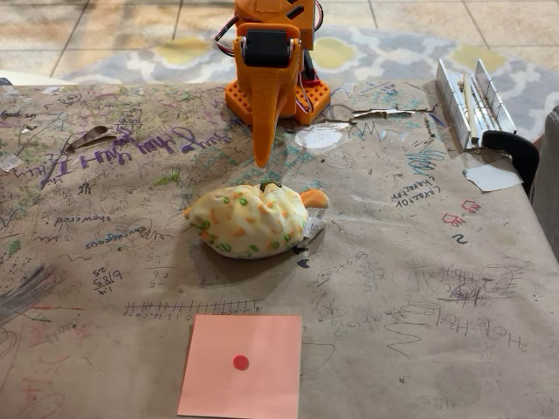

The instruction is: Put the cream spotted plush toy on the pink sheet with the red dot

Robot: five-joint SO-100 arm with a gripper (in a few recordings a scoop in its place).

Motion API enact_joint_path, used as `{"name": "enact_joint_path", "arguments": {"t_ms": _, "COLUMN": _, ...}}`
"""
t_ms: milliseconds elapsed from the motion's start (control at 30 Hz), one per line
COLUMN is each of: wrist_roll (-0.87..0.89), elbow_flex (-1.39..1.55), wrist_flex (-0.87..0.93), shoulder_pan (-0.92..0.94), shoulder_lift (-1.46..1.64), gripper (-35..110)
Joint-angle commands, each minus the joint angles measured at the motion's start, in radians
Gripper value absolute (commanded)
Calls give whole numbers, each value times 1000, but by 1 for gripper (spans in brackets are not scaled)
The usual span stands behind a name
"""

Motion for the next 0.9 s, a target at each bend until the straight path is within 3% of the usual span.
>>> {"name": "enact_joint_path", "arguments": {"t_ms": 0, "wrist_roll": -71, "elbow_flex": -18, "wrist_flex": 0, "shoulder_pan": -61, "shoulder_lift": 12, "gripper": 0}}
{"name": "enact_joint_path", "arguments": {"t_ms": 133, "wrist_roll": -98, "elbow_flex": -18, "wrist_flex": 0, "shoulder_pan": -75, "shoulder_lift": 12, "gripper": 0}}
{"name": "enact_joint_path", "arguments": {"t_ms": 267, "wrist_roll": -250, "elbow_flex": -18, "wrist_flex": 26, "shoulder_pan": -141, "shoulder_lift": 12, "gripper": 0}}
{"name": "enact_joint_path", "arguments": {"t_ms": 467, "wrist_roll": -285, "elbow_flex": -18, "wrist_flex": 37, "shoulder_pan": -156, "shoulder_lift": 12, "gripper": 0}}
{"name": "enact_joint_path", "arguments": {"t_ms": 633, "wrist_roll": -242, "elbow_flex": -18, "wrist_flex": 28, "shoulder_pan": -129, "shoulder_lift": 12, "gripper": 0}}
{"name": "enact_joint_path", "arguments": {"t_ms": 867, "wrist_roll": -6, "elbow_flex": -18, "wrist_flex": -11, "shoulder_pan": 58, "shoulder_lift": 12, "gripper": 0}}
